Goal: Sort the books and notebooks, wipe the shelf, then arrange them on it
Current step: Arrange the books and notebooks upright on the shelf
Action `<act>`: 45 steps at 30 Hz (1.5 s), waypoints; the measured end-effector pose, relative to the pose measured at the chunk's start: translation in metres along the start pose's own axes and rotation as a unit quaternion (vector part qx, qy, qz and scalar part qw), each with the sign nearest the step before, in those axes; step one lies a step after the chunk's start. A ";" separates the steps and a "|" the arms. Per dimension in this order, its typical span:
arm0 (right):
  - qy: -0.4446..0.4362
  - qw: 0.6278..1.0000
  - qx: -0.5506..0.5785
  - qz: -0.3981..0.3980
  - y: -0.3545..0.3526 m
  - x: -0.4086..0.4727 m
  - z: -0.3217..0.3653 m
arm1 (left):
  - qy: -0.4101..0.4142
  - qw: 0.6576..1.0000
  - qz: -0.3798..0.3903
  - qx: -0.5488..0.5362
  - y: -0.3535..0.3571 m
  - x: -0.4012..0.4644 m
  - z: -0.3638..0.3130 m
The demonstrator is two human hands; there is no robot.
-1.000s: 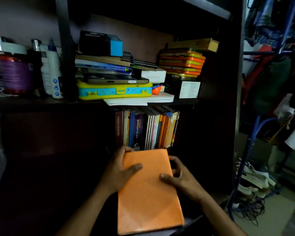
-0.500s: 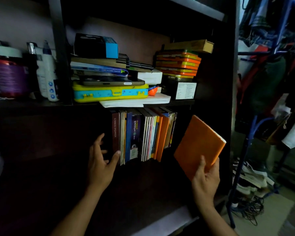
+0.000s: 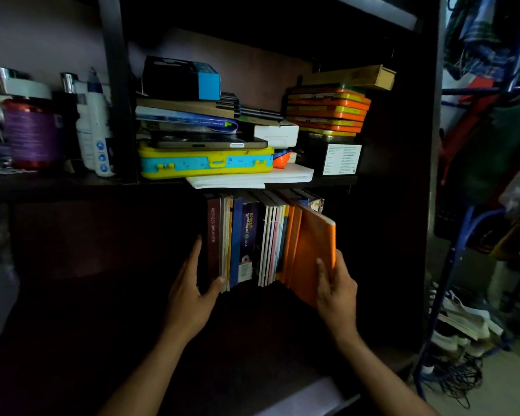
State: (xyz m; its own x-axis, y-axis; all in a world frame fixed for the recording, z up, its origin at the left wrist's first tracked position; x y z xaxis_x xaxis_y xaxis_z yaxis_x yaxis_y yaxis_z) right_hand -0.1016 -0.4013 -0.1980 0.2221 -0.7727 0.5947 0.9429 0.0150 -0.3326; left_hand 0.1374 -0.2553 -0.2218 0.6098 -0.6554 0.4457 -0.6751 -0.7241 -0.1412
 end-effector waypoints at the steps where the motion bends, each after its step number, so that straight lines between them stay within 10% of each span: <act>1: 0.003 1.000 0.002 0.012 0.002 0.002 0.003 | 0.000 1.000 -0.001 0.001 -0.001 0.000 0.000; 17: 0.013 0.966 -0.195 0.170 0.064 0.047 -0.002 | -0.007 1.000 0.021 -0.005 0.001 -0.002 -0.004; 22: -0.012 0.991 -0.115 0.062 0.044 0.030 -0.016 | -0.011 1.000 0.021 -0.004 0.001 -0.002 -0.005; 29: -0.015 0.968 -0.159 0.194 0.063 0.031 -0.019 | -0.014 0.999 0.038 -0.012 0.005 -0.003 -0.005; 45: -0.088 0.965 -0.198 0.151 0.066 0.034 -0.016 | -0.009 0.999 0.031 -0.022 0.005 -0.004 -0.002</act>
State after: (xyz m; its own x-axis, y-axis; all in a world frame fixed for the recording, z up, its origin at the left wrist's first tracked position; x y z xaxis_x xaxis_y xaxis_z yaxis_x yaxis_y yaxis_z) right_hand -0.0356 -0.4370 -0.2117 0.5432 -0.6506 0.5308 0.6681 -0.0480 -0.7426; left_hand 0.1306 -0.2560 -0.2222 0.5739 -0.7021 0.4216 -0.7282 -0.6730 -0.1294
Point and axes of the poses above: each hand's wrist, its own x-axis towards the middle knuckle, its own y-axis out of the palm, z = x × y, the point moved 5 cm from there along x, towards the middle knuckle, and after that the axes turned 11 degrees about -x, right-handed, at the moved point
